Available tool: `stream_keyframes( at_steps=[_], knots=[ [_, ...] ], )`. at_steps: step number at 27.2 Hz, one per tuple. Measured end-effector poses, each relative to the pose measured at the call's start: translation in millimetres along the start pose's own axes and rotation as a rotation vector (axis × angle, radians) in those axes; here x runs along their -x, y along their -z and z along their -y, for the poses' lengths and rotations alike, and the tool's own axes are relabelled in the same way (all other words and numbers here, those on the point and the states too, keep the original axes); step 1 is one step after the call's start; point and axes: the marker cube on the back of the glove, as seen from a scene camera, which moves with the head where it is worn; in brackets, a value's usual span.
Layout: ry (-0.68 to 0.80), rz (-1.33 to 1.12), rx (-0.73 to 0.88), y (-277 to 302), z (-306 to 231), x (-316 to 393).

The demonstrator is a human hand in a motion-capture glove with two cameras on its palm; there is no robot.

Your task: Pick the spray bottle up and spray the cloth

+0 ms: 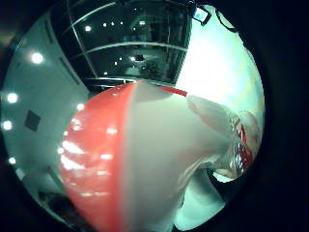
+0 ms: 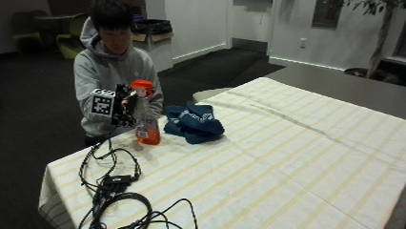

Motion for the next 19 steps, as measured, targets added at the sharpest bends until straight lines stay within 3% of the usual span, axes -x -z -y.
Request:
stream_keyframes(
  at_steps=[9,19],
  knots=[
    [-0.031,0.086,0.019,-15,20,5],
    [-0.005,0.008,0.062,-19,37,4]
  ],
)
